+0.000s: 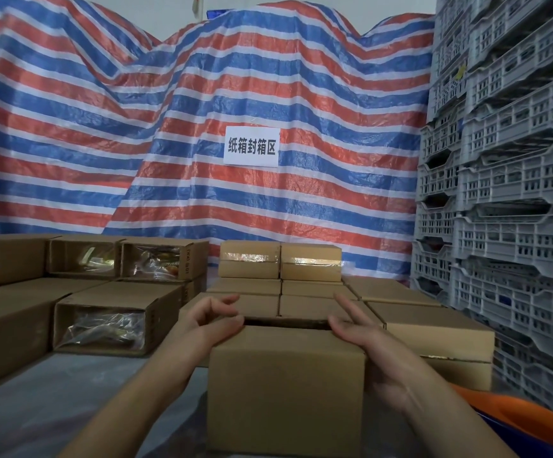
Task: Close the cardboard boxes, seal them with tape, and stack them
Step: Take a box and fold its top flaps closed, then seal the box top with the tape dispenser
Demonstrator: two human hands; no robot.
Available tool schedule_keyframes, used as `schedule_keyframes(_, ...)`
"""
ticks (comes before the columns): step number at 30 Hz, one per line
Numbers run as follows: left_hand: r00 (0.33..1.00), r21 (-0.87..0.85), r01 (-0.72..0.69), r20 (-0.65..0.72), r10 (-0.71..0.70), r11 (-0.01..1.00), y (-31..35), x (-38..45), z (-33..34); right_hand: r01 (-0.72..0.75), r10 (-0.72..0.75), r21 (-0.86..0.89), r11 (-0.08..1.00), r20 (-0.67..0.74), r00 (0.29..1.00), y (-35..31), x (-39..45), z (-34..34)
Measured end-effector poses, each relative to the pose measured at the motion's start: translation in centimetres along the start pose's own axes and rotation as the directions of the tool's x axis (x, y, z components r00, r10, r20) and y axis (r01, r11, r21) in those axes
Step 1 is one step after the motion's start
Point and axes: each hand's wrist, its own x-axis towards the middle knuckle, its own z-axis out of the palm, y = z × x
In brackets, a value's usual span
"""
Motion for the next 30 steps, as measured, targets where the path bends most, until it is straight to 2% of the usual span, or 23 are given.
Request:
schedule_keyframes(3, 0.999, 0.045, 0.029, 0.011, -0.030, 0.999, 0.1, -0.2, 0.2, 0.096, -0.096, -0.090, 0.991, 0.011, 0.995, -0.1, -0.2, 0.2)
schedule_keyframes(11, 0.999, 0.110, 0.051, 0.005, -0.051, 0.993, -0.8, 0.8, 0.0, 0.064, -0.084, -0.198, 0.978, -0.093, 0.992, 0.1, -0.2, 0.5)
schedule_keyframes(14, 0.996, 0.258, 0.073, 0.036, -0.085, 0.963, 0.6, 1.4, -0.1, 0.063, -0.086, -0.218, 0.974, -0.100, 0.991, -0.1, -0.1, 0.4)
schedule_keyframes(16, 0.996, 0.474, 0.037, 0.051, -0.069, 0.880, 2.1, 1.5, 0.0, 0.040, -0.067, -0.242, 0.969, -0.101, 0.993, 0.0, 0.1, 0.5)
schedule_keyframes(19, 0.989, 0.794, -0.136, 0.139, 0.042, 0.592, 4.4, 0.6, 1.9, 0.022, -0.049, -0.259, 0.966, -0.100, 0.994, 0.0, 0.1, 0.5)
schedule_keyframes(21, 0.955, 0.861, -0.291, 0.288, 0.073, 0.418, 4.8, 0.0, 3.8, 0.020, -0.044, -0.259, 0.966, -0.086, 0.995, 0.0, 0.0, 0.4)
schedule_keyframes(24, 0.902, 0.887, -0.412, 0.429, -0.043, 0.210, 4.2, -0.9, 6.0, 0.016, -0.038, -0.245, 0.969, -0.085, 0.996, 0.1, 0.0, 0.3)
schedule_keyframes(28, 0.907, 0.894, -0.419, 0.422, 0.016, 0.159, 2.9, -1.8, 6.1, 0.010, -0.033, -0.285, 0.958, -0.078, 0.996, 0.3, -0.3, 0.2)
schedule_keyframes(30, 0.909, 0.895, -0.414, 0.417, 0.021, 0.164, 2.9, -1.7, 6.0, 0.054, -0.091, -0.408, 0.912, -0.071, 0.993, -0.3, -0.8, 0.1)
